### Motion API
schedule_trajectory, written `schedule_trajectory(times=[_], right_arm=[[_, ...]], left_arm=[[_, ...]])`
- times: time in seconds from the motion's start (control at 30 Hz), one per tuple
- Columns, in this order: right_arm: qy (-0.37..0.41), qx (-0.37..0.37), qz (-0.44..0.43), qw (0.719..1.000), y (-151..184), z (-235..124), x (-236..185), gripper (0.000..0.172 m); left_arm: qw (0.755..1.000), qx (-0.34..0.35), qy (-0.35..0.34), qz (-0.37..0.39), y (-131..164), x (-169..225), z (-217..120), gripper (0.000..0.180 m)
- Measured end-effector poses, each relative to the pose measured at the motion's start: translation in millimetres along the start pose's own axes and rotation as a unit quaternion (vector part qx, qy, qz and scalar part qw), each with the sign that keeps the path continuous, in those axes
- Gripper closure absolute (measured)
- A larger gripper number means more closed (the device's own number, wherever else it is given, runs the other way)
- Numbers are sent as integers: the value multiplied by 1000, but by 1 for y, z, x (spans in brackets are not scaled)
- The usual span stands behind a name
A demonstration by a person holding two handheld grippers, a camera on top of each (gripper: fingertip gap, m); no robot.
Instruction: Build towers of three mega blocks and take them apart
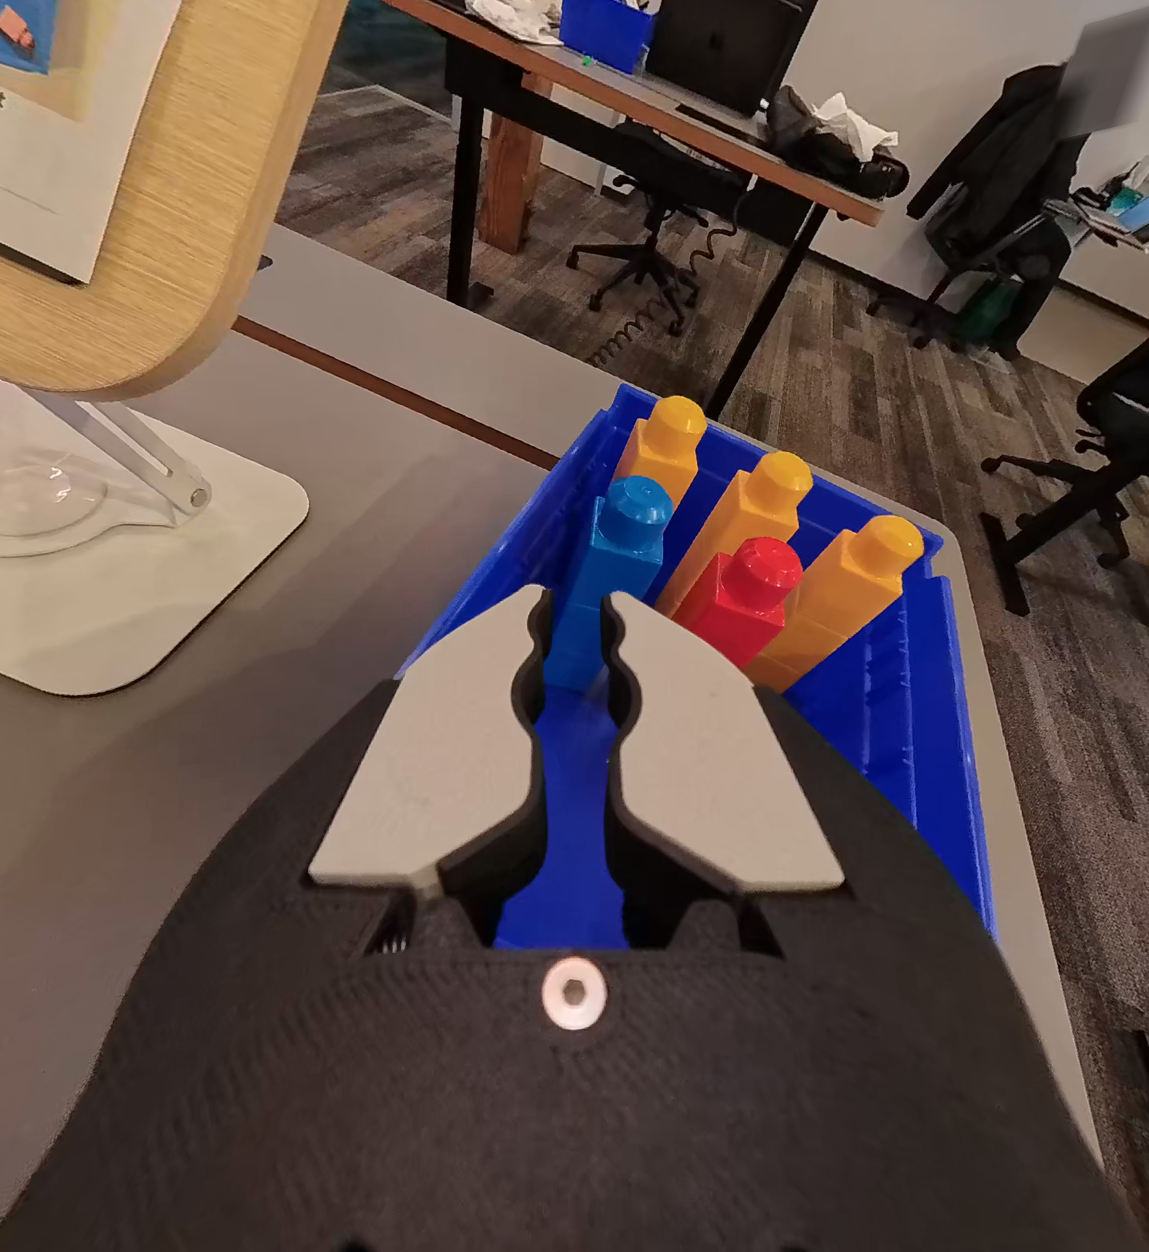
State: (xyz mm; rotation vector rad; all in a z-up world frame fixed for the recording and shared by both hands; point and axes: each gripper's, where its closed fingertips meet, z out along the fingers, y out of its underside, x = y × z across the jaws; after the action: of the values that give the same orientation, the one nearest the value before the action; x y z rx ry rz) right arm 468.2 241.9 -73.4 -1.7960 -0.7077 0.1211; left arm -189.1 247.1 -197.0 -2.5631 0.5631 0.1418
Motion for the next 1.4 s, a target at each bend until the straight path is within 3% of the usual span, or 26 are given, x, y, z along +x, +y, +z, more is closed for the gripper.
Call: schedule_trajectory(times=[0.23,0.43,0.57,0.73,0.83,0.97,1.13,1.33,1.37,1.4], right_arm=[[2,5,-1,1000,-1,-3,2,158],[-4,10,1,1000,-3,-4,0,159],[-10,12,-3,1000,-5,-4,-4,159],[-14,18,-10,1000,-7,-5,-8,160],[-13,21,-13,1000,-8,-5,-9,161],[-13,20,-12,1000,-6,-4,-8,161],[-14,17,-10,1000,-3,-2,-6,161],[-12,18,-12,1000,-3,-4,-4,162],[-12,19,-12,1000,-4,-4,-4,162],[-12,19,-12,1000,-4,-4,-4,162]], left_arm=[[999,23,14,-37,-1,4,8,141],[996,90,8,-20,-2,13,-60,142],[985,157,63,26,-3,62,-133,142],[959,214,144,119,3,175,-193,143],[943,222,181,170,9,243,-195,143],[927,195,238,213,26,309,-165,143],[927,141,257,232,47,341,-120,143],[922,121,273,245,60,357,-105,142],[921,121,278,246,61,359,-104,139],[921,126,281,240,60,361,-105,126]])
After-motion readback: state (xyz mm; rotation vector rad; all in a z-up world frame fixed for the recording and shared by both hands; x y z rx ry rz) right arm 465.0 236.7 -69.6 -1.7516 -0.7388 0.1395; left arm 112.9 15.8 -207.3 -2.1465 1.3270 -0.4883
